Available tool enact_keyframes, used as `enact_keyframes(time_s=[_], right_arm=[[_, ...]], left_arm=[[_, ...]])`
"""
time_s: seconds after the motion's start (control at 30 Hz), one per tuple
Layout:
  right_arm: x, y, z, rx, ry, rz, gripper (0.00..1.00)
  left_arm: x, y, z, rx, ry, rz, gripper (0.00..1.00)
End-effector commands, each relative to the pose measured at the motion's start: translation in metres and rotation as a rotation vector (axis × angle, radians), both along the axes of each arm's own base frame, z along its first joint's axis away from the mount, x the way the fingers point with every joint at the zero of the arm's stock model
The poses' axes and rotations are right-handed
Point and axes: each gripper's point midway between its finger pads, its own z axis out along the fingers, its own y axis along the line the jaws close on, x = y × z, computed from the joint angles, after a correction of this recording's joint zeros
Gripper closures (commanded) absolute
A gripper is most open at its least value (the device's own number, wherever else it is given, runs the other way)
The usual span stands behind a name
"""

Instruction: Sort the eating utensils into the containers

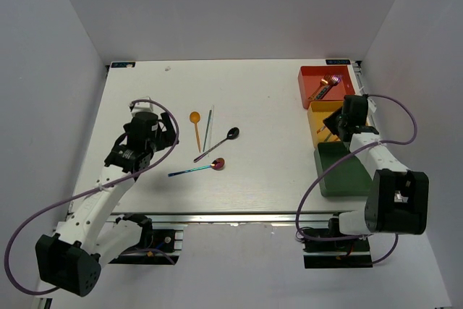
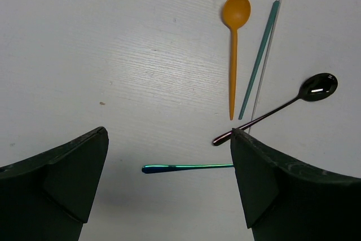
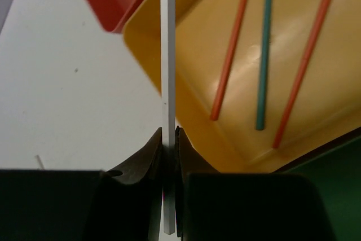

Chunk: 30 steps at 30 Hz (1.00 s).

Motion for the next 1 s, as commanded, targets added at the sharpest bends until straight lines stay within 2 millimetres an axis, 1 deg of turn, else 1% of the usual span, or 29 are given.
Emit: enact_keyframes(time_s=[0.0, 0.03, 0.1, 0.13, 0.2, 0.23, 0.3, 0.37, 0.4, 0.43, 0.47, 0.5, 0.53, 0.63, 0.73, 0.83, 0.87, 0.9, 0.97], right_arm=[[0.007, -0.029, 0.002, 0.000, 0.014, -0.126, 1.00], [0.007, -0.031, -0.002, 0.007, 0.027, -0.138, 1.00], [0.009, -0.034, -0.003, 0.017, 0.019, -0.147, 1.00], [0.010, -0.034, -0.008, 0.018, 0.031, -0.150, 1.00], [0.014, -0.036, -0.008, 0.023, 0.032, -0.152, 1.00], [0.015, -0.037, -0.014, 0.022, 0.048, -0.146, 1.00], [0.020, -0.034, -0.014, 0.040, 0.055, -0.123, 1.00], [0.022, -0.032, -0.020, 0.044, 0.068, -0.106, 1.00], [0.023, -0.031, -0.021, 0.045, 0.070, -0.104, 0.97], [0.022, -0.032, -0.021, 0.044, 0.070, -0.106, 0.90], [0.023, -0.032, -0.021, 0.041, 0.067, -0.103, 0.80], [0.023, -0.032, -0.021, 0.041, 0.070, -0.101, 0.67], [0.022, -0.032, -0.021, 0.039, 0.073, -0.104, 0.48], [0.024, -0.033, -0.014, 0.036, 0.062, -0.108, 0.39], [0.026, -0.031, -0.003, 0.034, 0.043, -0.090, 0.36], [0.025, -0.033, 0.015, 0.017, 0.005, -0.087, 0.33], [0.025, -0.033, 0.022, 0.015, -0.008, -0.082, 0.29], [0.024, -0.031, 0.034, 0.009, -0.032, -0.069, 0.29], [0.022, -0.026, 0.048, 0.007, -0.065, -0.025, 0.29]], left_arm=[[-0.003, 0.009, 0.012, 0.027, -0.049, 0.020, 0.02], [-0.003, 0.009, 0.012, 0.025, -0.051, 0.018, 0.02], [-0.003, 0.008, 0.012, 0.027, -0.048, 0.014, 0.02], [-0.003, 0.008, 0.011, 0.026, -0.044, 0.012, 0.02], [-0.002, 0.006, 0.009, 0.025, -0.037, 0.004, 0.02], [-0.002, 0.005, 0.009, 0.024, -0.036, 0.000, 0.02], [-0.002, 0.005, 0.007, 0.025, -0.029, -0.004, 0.02], [-0.002, 0.005, 0.008, 0.025, -0.031, -0.002, 0.02], [-0.002, 0.005, 0.007, 0.026, -0.030, -0.002, 0.02], [-0.002, 0.005, 0.007, 0.027, -0.030, -0.001, 0.02], [-0.002, 0.005, 0.007, 0.027, -0.030, -0.001, 0.02], [-0.002, 0.005, 0.008, 0.028, -0.030, 0.000, 0.02], [-0.002, 0.006, 0.007, 0.029, -0.031, 0.001, 0.02], [-0.002, 0.006, 0.006, 0.030, -0.023, 0.002, 0.02], [-0.001, 0.005, 0.004, 0.028, -0.018, 0.005, 0.02], [0.000, 0.004, 0.002, 0.022, -0.011, 0.009, 0.02], [0.001, 0.003, 0.002, 0.018, -0.009, 0.008, 0.02], [0.002, 0.000, 0.001, 0.007, -0.007, -0.002, 0.02], [0.004, -0.005, -0.003, -0.014, 0.007, -0.009, 0.02]])
